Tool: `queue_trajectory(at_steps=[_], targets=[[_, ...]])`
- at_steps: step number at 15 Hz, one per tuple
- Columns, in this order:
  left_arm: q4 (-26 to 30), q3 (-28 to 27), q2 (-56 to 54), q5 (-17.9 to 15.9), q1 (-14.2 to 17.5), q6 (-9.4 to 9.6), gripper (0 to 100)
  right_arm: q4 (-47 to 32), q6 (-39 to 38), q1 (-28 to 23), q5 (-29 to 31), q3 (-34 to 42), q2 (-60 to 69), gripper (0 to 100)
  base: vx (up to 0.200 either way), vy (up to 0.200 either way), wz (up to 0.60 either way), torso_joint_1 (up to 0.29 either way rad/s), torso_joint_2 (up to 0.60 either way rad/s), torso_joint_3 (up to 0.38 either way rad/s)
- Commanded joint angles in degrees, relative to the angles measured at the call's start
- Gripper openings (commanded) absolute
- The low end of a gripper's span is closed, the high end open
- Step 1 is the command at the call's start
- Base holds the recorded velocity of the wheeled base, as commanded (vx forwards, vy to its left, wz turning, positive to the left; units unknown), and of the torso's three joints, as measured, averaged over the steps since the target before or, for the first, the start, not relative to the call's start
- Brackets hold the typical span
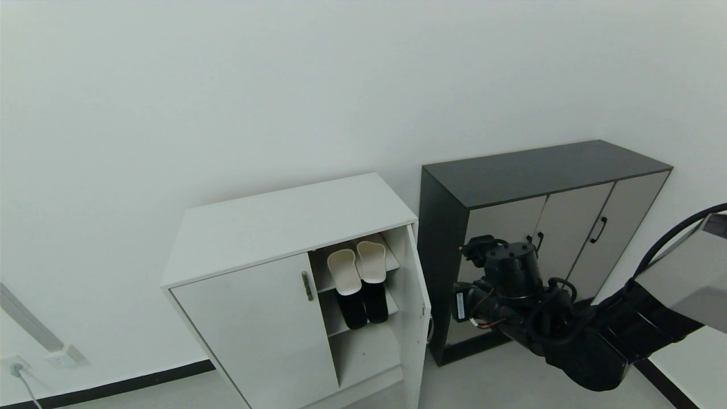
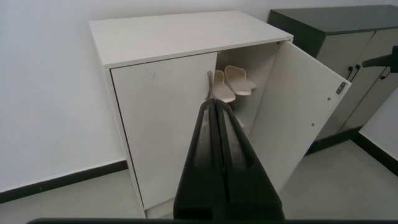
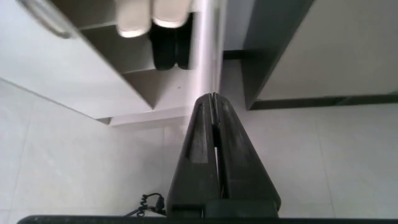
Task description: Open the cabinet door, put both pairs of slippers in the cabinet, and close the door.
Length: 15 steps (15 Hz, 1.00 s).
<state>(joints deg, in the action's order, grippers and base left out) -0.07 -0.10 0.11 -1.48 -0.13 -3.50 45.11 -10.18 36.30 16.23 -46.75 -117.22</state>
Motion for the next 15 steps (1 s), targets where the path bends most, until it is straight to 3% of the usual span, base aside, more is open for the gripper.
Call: queue_trajectory(at_steps=[1, 4, 8, 13, 15], targets=[[0.0, 0.0, 0.0, 0.0, 0.0, -0.02, 0, 0.2, 0.2, 0.2, -0.1, 0.4, -0.3, 0, 0.0, 0.0, 0.0, 0.0, 0.0, 0.0], [0.0, 0.0, 0.0, 0.9, 0.0, -0.02, 0, 2.5, 1.1, 0.3, -0.1, 1.1, -0.3, 0, 0.0, 0.0, 0.0, 0.0, 0.0, 0.0], [0.0, 0.0, 0.0, 0.9, 0.0, -0.02, 0, 4.4, 2.3, 0.3, -0.1, 2.1, -0.4, 0, 0.0, 0.0, 0.6, 0.0, 0.0, 0.001], [0.0, 0.0, 0.0, 0.9, 0.0, -0.1, 0, 7.5, 4.5, -0.7, 0.1, 3.0, 0.0, 0, 0.0, 0.0, 0.0, 0.0, 0.0, 0.0], [0.0, 0.0, 0.0, 0.9, 0.0, -0.02, 0, 7.0, 8.0, -3.7, 0.4, 4.5, 1.6, 0, 0.0, 0.0, 0.0, 0.0, 0.0, 0.0]])
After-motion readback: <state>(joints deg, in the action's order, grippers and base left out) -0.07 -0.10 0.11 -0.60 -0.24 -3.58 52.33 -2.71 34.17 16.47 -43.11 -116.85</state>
